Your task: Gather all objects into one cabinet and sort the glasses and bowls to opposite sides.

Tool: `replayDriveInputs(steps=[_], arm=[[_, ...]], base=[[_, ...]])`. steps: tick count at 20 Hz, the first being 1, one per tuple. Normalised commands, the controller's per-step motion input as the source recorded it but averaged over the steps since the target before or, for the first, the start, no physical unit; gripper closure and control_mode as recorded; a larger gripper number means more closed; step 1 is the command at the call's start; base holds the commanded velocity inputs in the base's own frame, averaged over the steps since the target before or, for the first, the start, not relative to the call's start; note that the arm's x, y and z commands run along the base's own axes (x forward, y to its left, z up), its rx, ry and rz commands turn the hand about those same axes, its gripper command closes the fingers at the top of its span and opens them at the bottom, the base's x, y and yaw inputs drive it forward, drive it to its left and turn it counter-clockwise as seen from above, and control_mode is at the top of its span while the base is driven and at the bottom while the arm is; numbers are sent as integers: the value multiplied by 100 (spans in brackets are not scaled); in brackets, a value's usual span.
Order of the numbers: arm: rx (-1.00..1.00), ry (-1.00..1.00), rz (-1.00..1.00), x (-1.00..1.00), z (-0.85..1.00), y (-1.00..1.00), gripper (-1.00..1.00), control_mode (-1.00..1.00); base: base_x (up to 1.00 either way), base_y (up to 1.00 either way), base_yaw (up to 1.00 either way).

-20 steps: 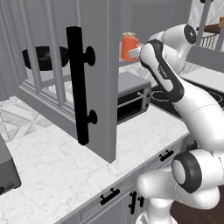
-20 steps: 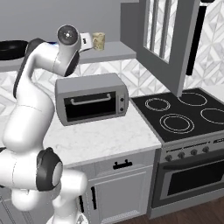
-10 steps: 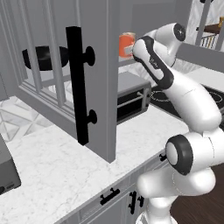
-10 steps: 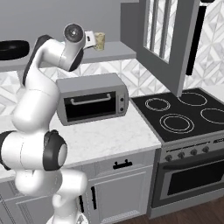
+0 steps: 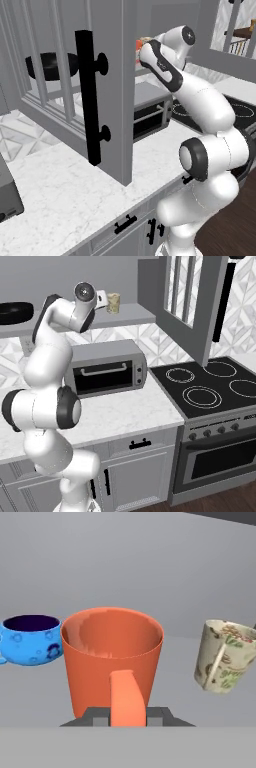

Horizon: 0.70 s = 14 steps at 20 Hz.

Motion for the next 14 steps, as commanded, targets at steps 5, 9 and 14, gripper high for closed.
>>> replayDriveInputs(steps=[5,9,14], arm=[[0,0,0,33,-11,21,100,-100],[0,0,0,48,-2,11,100,-100],[0,0,0,41,-1,0,100,-100]], base=[[0,0,0],[0,0,0],[0,0,0]])
